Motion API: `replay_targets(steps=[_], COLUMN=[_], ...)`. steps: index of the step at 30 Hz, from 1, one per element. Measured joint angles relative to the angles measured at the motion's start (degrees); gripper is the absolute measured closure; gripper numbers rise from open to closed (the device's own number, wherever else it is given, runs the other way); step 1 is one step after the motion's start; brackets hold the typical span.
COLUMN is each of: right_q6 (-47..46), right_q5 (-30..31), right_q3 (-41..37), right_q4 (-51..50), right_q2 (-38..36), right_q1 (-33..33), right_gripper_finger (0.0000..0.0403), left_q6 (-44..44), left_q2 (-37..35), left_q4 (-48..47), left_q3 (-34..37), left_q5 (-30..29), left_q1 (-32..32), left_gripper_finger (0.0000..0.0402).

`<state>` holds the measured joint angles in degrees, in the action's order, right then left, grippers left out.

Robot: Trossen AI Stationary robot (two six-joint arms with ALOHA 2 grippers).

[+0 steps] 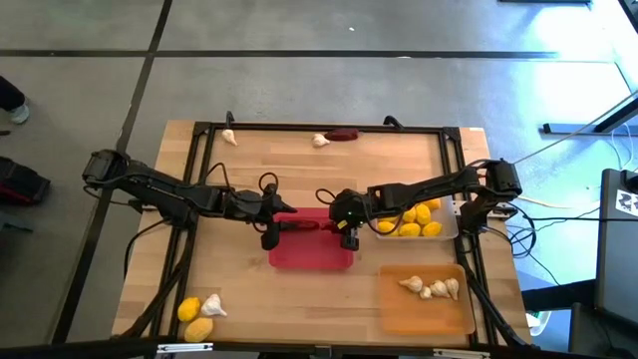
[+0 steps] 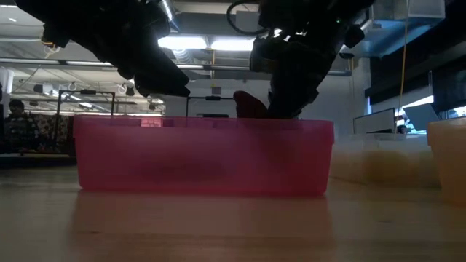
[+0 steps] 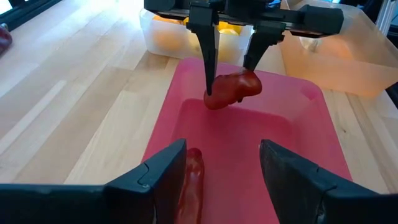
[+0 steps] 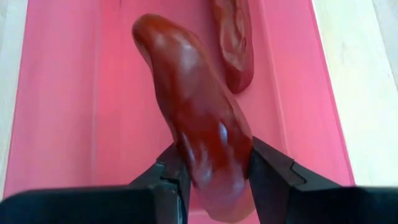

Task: Sort produce into baskets
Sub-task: Put the red chili pepper into the red bin

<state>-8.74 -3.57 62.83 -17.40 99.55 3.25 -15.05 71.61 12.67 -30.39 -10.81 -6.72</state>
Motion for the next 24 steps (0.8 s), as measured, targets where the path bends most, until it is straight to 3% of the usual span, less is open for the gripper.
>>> replay_targets(steps=[9, 18, 24], right_q6=[0.03, 0.03, 0.2], right_q5=[-0.01, -0.04, -0.04], right_q3=[0.0, 0.0, 0.0], right_q4=[0.01, 0.14, 0.19], right_q2=[0.0, 0.0, 0.0], right_q1=[0.0, 0.02, 0.02], right_gripper_finger=[0.0282, 0.0199, 0.0186], left_q6=[0.03, 0.03, 0.09], left_q2=[0.0, 0.0, 0.0], left_q4=[0.0, 0.0, 0.0], left_q3=[0.0, 0.0, 0.0], left_q5=[0.0, 0.0, 0.0], left_q1=[0.0, 0.0, 0.0], left_gripper_finger=[0.0202, 0.0202, 0.0202])
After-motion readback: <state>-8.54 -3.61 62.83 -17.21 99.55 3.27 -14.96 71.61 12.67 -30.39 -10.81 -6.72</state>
